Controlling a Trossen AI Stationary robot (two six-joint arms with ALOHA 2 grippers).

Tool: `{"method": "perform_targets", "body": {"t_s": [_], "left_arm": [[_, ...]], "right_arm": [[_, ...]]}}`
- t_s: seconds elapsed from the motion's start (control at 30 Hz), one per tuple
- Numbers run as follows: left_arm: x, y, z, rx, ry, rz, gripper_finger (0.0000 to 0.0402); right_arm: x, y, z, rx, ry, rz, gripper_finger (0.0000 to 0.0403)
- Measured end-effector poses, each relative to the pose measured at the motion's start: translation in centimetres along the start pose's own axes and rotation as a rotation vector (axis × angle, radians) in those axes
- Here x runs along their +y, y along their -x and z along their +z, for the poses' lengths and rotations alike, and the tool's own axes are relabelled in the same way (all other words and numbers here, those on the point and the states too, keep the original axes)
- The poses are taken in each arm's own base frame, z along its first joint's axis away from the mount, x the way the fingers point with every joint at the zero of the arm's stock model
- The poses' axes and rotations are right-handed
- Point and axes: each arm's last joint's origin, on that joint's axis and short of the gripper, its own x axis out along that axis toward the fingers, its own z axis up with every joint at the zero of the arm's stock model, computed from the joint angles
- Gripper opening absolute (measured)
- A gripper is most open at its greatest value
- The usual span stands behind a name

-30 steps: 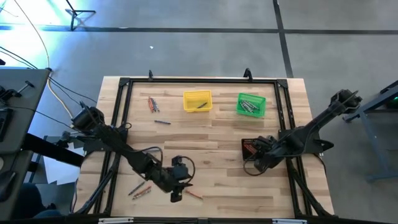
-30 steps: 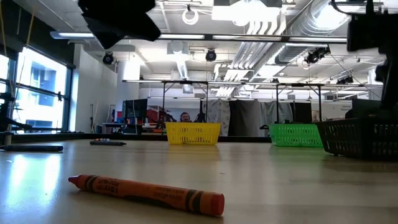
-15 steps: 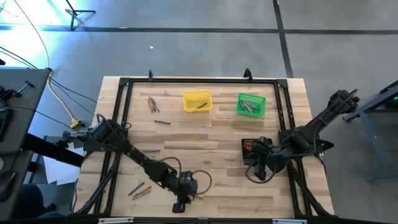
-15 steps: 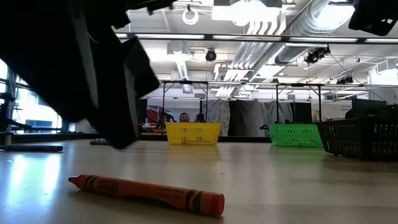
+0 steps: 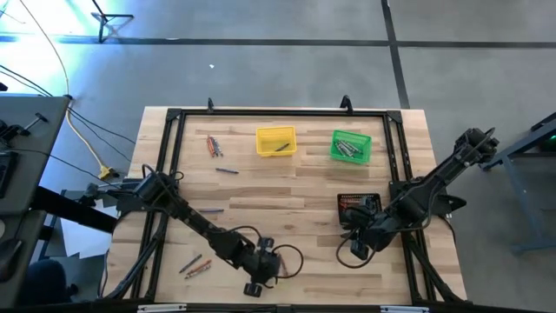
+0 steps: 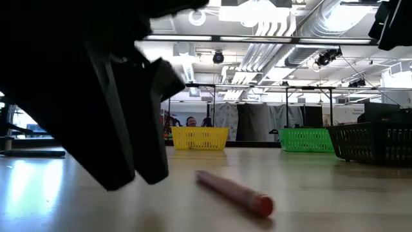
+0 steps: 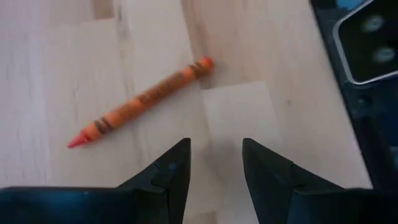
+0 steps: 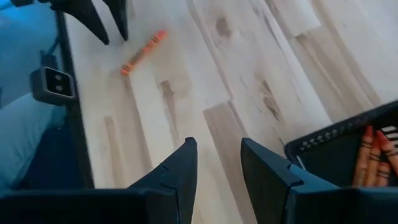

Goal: Sort crayons
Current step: Put the orange crayon into the black basket

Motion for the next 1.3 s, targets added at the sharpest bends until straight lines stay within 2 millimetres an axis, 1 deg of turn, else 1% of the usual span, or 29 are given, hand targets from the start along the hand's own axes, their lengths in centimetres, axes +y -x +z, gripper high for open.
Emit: {"method": "perform_targets", "body": {"t_s": [0.1,0.2,0.27,0.37,0.47,0.6,0.7,0.77,0.9,0.97,1.03,1.2,1.3], "left_arm": [[-1.0,0.5,0.8,-0.024,-0.071,-0.025,0.0133],[-1.7,1.1,1.8,-0.069,-0.201,0.019,0.0133],[-1.5,1.2,2.2,-0.089,-0.291,0.063,0.0133],[-0.3,1.1,2.7,-0.089,-0.413,0.129,0.0133],[1.5,1.0,3.5,-0.107,-0.460,0.163,0.0133],[4.4,1.0,4.9,-0.151,-0.403,0.168,0.0133],[6.0,1.0,5.4,-0.159,-0.386,0.135,0.0133],[6.7,1.0,5.5,-0.161,-0.388,0.122,0.0133],[7.3,1.0,5.6,-0.156,-0.359,0.114,0.0133],[7.3,0.9,5.4,-0.135,-0.341,0.115,0.0133],[6.7,0.9,5.0,-0.107,-0.336,0.125,0.0133],[5.1,1.0,3.2,0.022,-0.310,0.203,0.0133],[3.9,1.4,2.3,0.081,-0.248,0.225,0.0133]], "right_arm": [[-0.1,0.2,0.0,0.000,0.001,-0.002,0.0119],[-0.2,0.2,0.0,-0.001,0.010,-0.009,0.0119],[-0.2,0.2,0.0,-0.004,0.010,-0.011,0.0119],[-0.2,0.2,0.0,-0.005,0.010,-0.014,0.0119],[-0.2,0.2,0.0,-0.006,0.010,-0.014,0.0119],[-0.2,0.2,0.0,-0.007,0.010,-0.015,0.0119],[-0.2,0.2,0.0,-0.006,0.010,-0.015,0.0119],[-0.2,0.2,0.0,-0.007,0.011,-0.016,0.0119],[-0.2,0.1,0.0,-0.015,-0.013,-0.022,0.0119],[0.1,-0.4,-0.2,-0.028,-0.039,-0.040,0.0119],[0.4,-1.2,-0.5,-0.020,-0.047,-0.059,0.0119],[1.6,-4.0,-1.2,0.003,-0.061,-0.062,0.0119],[2.4,-5.6,-1.4,-0.005,-0.068,-0.043,0.0119]]}}
